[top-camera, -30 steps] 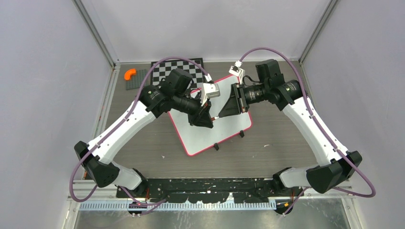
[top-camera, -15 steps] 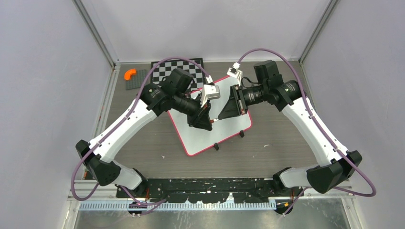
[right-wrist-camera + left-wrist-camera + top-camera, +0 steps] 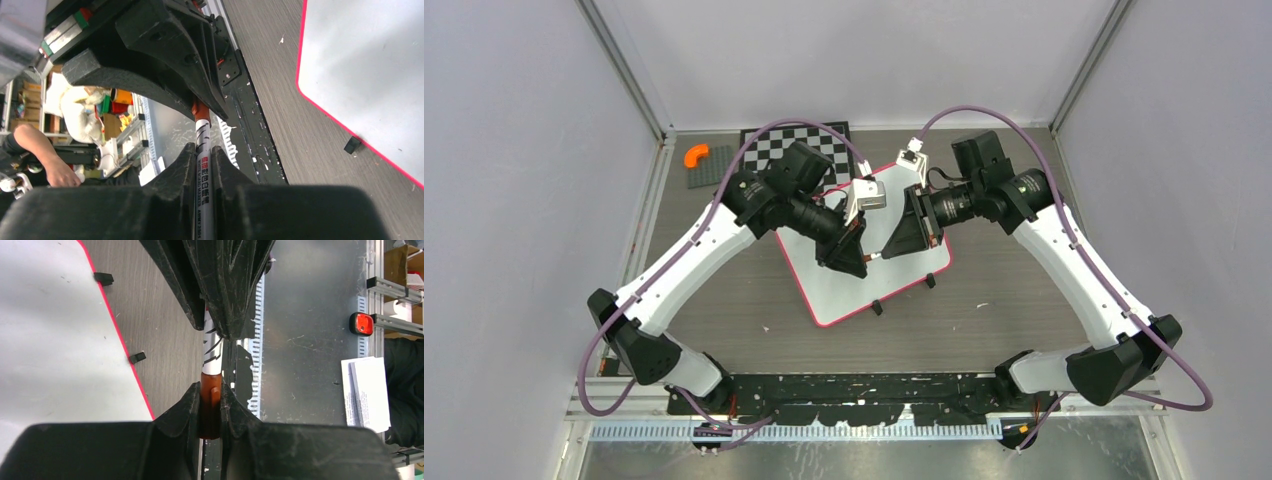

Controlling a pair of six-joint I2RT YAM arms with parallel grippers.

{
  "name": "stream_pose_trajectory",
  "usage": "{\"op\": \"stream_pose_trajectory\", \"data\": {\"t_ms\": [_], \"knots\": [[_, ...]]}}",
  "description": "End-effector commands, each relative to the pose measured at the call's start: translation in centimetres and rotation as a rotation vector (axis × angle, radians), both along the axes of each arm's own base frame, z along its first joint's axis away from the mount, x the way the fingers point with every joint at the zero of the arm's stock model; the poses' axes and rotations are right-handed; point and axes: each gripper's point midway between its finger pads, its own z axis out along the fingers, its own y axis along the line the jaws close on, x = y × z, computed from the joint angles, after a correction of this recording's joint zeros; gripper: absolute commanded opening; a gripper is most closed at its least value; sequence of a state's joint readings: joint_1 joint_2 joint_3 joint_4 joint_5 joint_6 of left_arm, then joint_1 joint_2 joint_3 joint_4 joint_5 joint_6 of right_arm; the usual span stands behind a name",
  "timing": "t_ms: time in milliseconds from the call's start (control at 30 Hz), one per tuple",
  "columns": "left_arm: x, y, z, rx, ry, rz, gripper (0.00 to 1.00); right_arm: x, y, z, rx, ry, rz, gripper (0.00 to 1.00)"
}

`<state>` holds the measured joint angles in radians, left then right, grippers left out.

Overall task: Write a sentence on the whiteboard
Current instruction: Open the whiteboard marker at the center of the board, then place the pen cap at the center of the board.

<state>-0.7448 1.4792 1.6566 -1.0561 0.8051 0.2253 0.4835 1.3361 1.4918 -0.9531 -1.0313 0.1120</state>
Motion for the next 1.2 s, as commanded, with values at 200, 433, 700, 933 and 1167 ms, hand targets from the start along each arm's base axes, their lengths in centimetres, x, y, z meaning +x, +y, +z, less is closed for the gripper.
{"op": "stream_pose_trajectory", "data": {"t_ms": [200,433,700,933,1167], "knots": [[2.5,-0.3,1.3,-0.052,-0.1,0.055,0.0,-0.7,0.2,0.8,0.007,0.002,0.009,0.0],[1.9,2.2,-0.7,-0.002,-0.099,0.05,0.0,2.6,-3.0,3.0,0.053,-0.019,-0.107,0.0],[4.2,7.0,0.8,-0.031,-0.099,0.172,0.0,4.3,-7.3,2.6,-0.013,-0.083,-0.188,0.0],[10.3,17.9,1.7,-0.055,-0.133,0.566,0.0,5.4,-7.9,0.2,-0.064,-0.08,-0.245,0.0],[11.6,30.0,-7.8,0.242,-0.089,0.817,0.0,5.7,-8.0,-1.8,-0.087,-0.06,-0.269,0.0]]}}
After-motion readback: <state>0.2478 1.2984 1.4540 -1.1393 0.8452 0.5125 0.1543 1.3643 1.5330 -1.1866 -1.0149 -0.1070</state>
